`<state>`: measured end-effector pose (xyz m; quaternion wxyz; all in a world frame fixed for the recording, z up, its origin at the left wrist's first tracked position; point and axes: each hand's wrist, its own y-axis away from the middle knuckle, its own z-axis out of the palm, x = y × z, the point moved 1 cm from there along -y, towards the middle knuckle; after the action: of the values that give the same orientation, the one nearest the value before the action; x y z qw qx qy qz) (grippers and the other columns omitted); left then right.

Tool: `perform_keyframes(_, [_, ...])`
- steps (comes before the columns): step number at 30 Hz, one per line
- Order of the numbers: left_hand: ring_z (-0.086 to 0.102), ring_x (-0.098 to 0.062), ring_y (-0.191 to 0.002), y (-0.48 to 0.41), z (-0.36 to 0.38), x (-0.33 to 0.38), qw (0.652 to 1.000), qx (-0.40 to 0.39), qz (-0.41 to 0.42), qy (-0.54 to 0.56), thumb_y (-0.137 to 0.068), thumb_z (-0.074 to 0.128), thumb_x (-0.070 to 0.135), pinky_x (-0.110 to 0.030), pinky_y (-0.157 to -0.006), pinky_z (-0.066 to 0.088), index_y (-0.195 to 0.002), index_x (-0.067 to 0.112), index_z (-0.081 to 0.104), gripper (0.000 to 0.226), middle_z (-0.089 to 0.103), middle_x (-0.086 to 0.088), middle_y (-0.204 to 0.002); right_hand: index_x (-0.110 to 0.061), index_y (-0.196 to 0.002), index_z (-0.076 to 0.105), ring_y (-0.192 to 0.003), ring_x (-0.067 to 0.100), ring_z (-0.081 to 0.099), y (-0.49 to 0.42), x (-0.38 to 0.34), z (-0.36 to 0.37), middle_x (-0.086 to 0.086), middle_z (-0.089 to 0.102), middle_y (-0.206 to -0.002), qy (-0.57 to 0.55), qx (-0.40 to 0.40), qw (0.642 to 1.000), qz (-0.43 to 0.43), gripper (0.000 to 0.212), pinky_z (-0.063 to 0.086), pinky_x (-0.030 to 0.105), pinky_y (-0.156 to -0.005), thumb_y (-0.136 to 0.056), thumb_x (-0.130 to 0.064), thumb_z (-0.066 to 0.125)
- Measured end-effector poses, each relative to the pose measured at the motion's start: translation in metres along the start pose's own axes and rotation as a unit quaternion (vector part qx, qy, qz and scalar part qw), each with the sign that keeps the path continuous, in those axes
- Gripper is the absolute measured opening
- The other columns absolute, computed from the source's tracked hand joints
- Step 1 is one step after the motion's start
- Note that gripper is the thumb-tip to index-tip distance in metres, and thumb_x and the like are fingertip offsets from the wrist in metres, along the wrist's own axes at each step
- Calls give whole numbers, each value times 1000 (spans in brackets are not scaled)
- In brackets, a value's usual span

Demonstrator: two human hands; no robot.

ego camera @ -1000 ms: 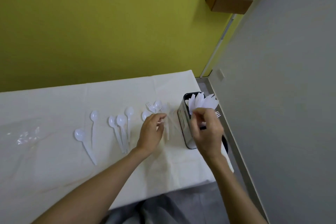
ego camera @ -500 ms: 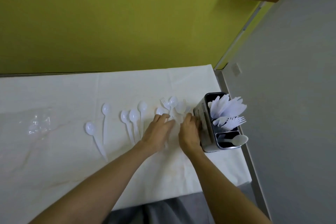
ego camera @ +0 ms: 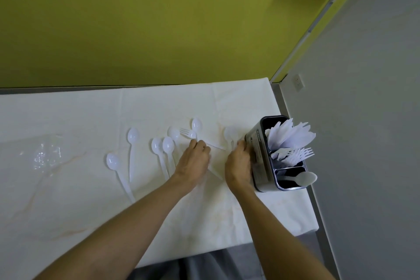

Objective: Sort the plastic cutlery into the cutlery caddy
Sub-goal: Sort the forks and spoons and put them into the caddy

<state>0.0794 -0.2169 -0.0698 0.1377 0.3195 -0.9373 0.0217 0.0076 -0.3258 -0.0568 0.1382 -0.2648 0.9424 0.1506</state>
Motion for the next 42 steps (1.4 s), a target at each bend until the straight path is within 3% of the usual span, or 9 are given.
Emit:
perform_keyframes(5, [48, -25, -106, -19, -5, 9, 996, -45, -54, -47, -89, 59, 21, -33, -83, 40, -123, 21, 54, 35, 58, -3, -105, -5, -124, 48, -106, 34, 55, 0, -6, 3, 16, 55, -117, -74, -47, 996, 14, 35, 45, 35, -79, -92, 4, 37])
perform_keyframes(8, [44, -23, -108, -20, -8, 10, 993, -47, -56, -89, -96, 47, 31, -32, -84, 34, -111, 23, 59, 22, 57, -1, -103, -6, -118, 53, -97, 30, 58, 4, -2, 5, 13, 59, -109, -129, -72, 989, -7, 29, 49, 36, -76, -91, -2, 43])
perform_keyframes(11, [45, -23, -106, -11, -13, 5, 990, -39, -86, -106, -101, 34, 38, -33, -78, 31, -99, 20, 62, 33, 59, -1, -97, -8, -111, 58, -85, 24, 59, 9, 5, 4, 10, 63, -97, -173, -71, 982, -31, 24, 49, 34, -70, -90, -6, 46])
perform_keyframes(16, [45, -23, -103, -6, -13, -4, 983, -55, -158, -78, -97, 44, 34, -31, -74, 31, -92, 18, 57, 21, 59, -1, -92, -10, -97, 58, -72, 27, 61, 11, 8, -1, 9, 62, -80, -224, -14, 974, 27, 13, 52, 37, -63, -90, -9, 46])
perform_keyframes(18, [48, -23, -101, -8, -11, -4, 978, -66, -196, -43, -94, 52, 23, -29, -70, 33, -94, 16, 53, 7, 60, -2, -90, -10, -90, 56, -72, 29, 61, 10, 8, -1, 10, 62, -78, -231, -29, 972, 40, 10, 52, 38, -63, -87, -7, 46])
perform_keyframes(22, [51, -22, -100, -9, -6, -3, 966, -47, -252, 19, -93, 56, 15, -26, -61, 37, -102, 11, 50, 12, 60, -7, -93, -12, -89, 56, -76, 21, 61, 7, 5, 0, 2, 64, -83, -234, -77, 969, 34, 5, 49, 30, -64, -93, -15, 53])
perform_keyframes(26, [53, -20, -95, -4, -6, -4, 966, -30, -255, 40, -97, 53, 20, -24, -63, 38, -110, 8, 47, 19, 58, -9, -99, -13, -92, 54, -77, 15, 58, 7, 0, 2, -1, 61, -84, -254, -87, 962, 47, 7, 39, 16, -57, -93, -15, 61])
perform_keyframes(36, [51, -19, -83, 11, -9, -4, 968, -16, -243, 62, -90, 45, -5, -24, -63, 37, -108, 6, 47, 21, 57, -11, -98, -7, -95, 53, -69, 15, 51, 8, -2, -2, 1, 54, -82, -188, -110, 975, 44, 4, 36, 23, -52, -93, -10, 52])
perform_keyframes(42, [53, -19, -87, 33, -3, -4, 979, -10, -177, 96, -93, 49, 2, -27, -72, 44, -104, 7, 54, 13, 58, -8, -97, -8, -95, 47, -65, 17, 51, 14, 3, -3, -3, 48, -73, -186, -104, 976, 40, 10, 34, 23, -47, -90, -10, 55])
